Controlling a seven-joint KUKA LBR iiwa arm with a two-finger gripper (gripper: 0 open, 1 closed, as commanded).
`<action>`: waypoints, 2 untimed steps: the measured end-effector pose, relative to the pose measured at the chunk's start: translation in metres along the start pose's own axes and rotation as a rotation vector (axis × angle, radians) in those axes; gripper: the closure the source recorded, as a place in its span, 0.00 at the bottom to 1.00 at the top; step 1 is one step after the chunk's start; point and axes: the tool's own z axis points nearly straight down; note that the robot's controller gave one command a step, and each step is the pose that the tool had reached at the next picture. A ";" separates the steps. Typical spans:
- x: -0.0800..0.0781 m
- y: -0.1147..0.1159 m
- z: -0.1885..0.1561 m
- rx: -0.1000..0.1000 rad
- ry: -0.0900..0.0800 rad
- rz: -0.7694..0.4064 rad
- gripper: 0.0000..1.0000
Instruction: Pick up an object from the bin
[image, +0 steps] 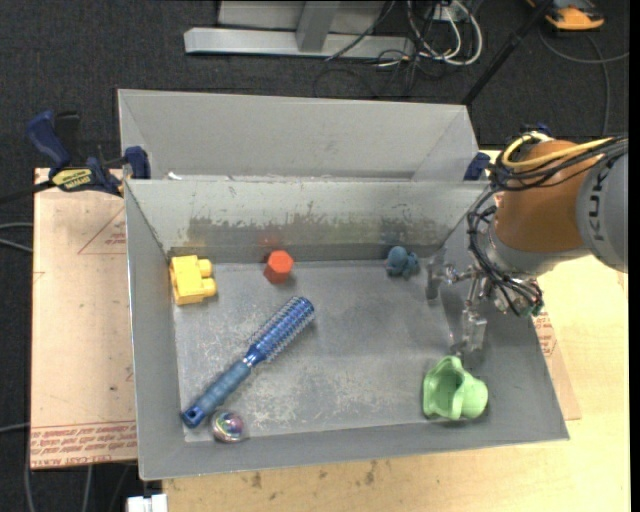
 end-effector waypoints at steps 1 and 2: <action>0.053 0.022 0.000 0.000 -0.002 -0.244 0.00; 0.096 0.064 0.007 0.003 -0.007 -0.560 0.00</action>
Offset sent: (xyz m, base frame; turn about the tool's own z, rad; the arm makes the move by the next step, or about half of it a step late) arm -0.0562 0.0097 0.0005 -0.2464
